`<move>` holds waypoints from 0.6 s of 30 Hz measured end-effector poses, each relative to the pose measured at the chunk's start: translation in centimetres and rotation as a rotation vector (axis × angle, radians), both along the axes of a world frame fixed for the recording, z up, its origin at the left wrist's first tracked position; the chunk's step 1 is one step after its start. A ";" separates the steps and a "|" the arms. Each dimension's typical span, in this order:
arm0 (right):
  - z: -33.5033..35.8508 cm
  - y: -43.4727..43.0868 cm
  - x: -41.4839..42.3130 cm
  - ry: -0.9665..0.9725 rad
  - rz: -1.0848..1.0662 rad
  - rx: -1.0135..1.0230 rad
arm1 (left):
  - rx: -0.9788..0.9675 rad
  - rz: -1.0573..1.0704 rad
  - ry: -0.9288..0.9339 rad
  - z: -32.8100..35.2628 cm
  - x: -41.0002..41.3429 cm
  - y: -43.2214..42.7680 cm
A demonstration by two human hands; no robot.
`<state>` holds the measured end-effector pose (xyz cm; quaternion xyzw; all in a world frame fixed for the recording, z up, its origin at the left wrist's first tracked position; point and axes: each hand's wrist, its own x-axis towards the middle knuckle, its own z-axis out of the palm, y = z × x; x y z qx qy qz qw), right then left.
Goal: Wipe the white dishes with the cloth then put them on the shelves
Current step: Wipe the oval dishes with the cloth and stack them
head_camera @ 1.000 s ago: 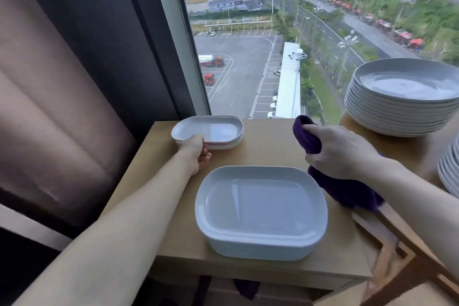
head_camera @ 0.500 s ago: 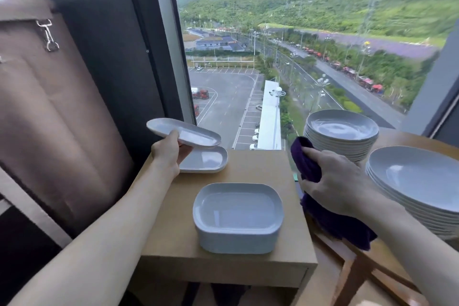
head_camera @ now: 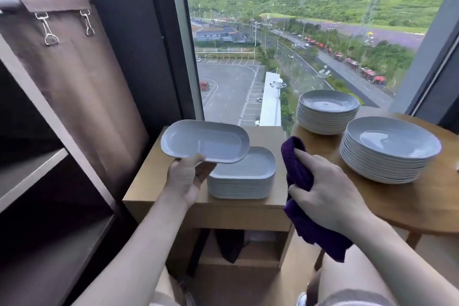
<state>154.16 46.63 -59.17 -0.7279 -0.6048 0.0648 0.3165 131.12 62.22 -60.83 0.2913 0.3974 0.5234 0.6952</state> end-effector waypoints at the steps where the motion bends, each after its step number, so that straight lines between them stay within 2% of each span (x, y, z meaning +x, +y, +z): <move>1: -0.5 -0.4 -0.5 0.004 0.015 0.008 | -0.027 -0.014 -0.024 -0.6 0.1 -1.3; 10: -6.5 -4.0 -3.3 0.004 0.071 -0.069 | -0.123 -0.252 -0.110 -5.3 -0.3 -10.5; 18: -8.6 -4.8 -3.3 -0.103 0.120 -0.208 | -0.155 -0.407 -0.242 -6.4 -2.0 -10.7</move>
